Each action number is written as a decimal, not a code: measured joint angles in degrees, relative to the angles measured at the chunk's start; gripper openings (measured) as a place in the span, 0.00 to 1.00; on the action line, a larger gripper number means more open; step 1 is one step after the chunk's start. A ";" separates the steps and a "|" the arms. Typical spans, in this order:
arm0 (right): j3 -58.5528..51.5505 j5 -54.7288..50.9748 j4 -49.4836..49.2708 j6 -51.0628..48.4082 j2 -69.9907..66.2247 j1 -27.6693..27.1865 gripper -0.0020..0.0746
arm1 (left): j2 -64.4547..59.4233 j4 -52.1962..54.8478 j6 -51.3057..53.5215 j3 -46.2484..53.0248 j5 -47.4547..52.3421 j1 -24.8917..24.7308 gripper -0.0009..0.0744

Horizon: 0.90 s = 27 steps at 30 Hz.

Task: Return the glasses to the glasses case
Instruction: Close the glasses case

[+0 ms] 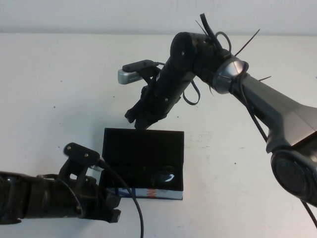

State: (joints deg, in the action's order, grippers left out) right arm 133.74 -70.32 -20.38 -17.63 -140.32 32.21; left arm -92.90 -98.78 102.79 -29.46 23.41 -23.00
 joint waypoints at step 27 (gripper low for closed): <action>-12.65 -0.14 -0.14 1.60 9.36 4.55 0.01 | 0.00 -0.13 0.00 0.00 -0.56 -0.03 0.01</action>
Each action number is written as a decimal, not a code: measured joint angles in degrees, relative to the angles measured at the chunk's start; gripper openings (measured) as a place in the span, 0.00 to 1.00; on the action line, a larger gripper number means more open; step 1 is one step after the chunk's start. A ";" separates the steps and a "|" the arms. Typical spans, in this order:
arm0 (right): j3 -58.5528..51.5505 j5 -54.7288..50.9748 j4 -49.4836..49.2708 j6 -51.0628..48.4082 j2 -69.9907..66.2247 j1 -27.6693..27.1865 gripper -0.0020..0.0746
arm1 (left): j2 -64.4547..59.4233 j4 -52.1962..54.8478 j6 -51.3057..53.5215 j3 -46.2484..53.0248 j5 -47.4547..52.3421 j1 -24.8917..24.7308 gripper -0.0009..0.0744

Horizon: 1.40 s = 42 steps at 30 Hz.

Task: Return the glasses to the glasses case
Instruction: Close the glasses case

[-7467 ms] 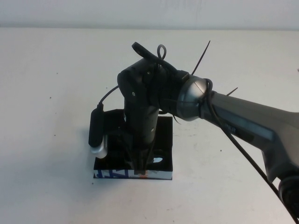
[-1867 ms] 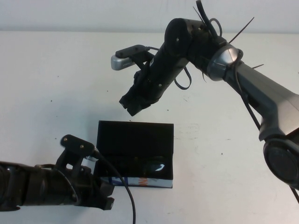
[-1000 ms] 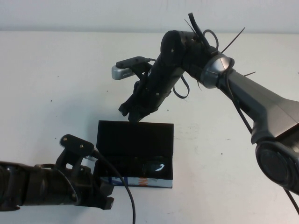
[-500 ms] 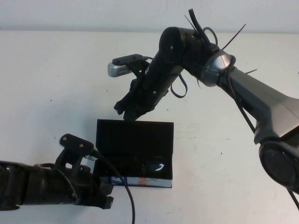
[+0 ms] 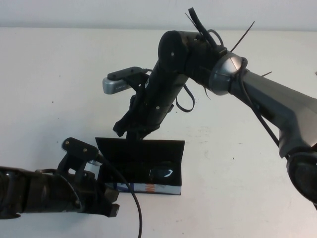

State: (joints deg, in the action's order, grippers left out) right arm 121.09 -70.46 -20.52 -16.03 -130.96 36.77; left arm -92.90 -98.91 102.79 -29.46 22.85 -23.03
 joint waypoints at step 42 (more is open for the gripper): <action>-18.86 0.35 2.31 1.59 8.89 2.73 0.01 | 38.31 14.53 -21.01 7.76 1.65 -0.09 0.01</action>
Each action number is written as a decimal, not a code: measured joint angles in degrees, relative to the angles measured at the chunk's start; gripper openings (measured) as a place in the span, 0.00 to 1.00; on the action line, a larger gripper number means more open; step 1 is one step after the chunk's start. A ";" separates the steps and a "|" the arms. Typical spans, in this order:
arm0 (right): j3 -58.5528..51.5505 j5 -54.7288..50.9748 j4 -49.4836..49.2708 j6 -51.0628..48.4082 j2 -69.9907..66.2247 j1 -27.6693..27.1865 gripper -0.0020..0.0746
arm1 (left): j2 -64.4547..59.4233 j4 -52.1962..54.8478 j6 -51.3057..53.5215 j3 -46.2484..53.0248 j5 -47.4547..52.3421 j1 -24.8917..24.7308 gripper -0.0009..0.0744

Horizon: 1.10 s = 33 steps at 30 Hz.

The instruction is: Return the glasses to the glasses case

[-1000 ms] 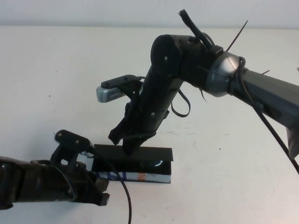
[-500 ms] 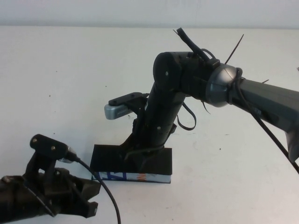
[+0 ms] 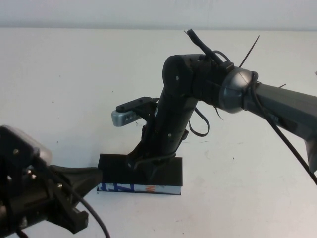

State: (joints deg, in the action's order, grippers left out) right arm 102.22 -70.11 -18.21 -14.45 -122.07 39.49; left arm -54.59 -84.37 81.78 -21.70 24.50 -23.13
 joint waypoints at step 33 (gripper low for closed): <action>-42.88 5.77 8.79 7.55 70.72 0.08 0.01 | 52.04 18.46 -14.37 14.98 -21.57 -0.12 0.01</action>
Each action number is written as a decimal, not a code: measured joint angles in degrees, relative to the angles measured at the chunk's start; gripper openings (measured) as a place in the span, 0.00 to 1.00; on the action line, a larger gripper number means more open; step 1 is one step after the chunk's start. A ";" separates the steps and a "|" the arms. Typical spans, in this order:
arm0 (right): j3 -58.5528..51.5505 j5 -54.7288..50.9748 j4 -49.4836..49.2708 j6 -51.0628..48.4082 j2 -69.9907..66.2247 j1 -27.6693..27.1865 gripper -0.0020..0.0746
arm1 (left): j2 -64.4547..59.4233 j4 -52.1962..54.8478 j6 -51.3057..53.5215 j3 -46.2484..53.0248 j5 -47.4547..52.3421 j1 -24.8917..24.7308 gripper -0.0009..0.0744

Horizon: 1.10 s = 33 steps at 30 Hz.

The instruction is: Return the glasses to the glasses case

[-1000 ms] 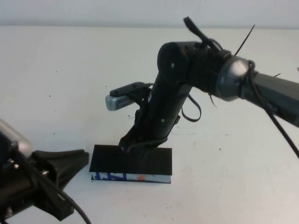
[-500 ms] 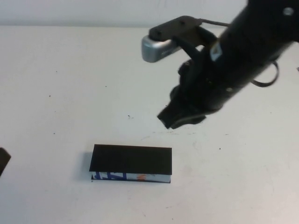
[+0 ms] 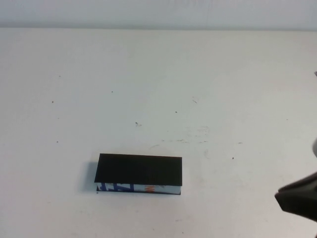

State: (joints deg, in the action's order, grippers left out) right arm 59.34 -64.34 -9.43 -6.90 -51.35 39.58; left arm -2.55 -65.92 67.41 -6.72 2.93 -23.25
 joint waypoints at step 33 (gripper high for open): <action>-43.63 47.68 10.20 11.36 26.82 -25.79 0.01 | 3.12 57.43 -57.08 8.18 17.74 14.64 0.01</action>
State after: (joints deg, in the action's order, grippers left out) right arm 15.71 -16.66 0.77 4.46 -24.53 13.79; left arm 0.57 -8.49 10.33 1.47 20.67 -8.61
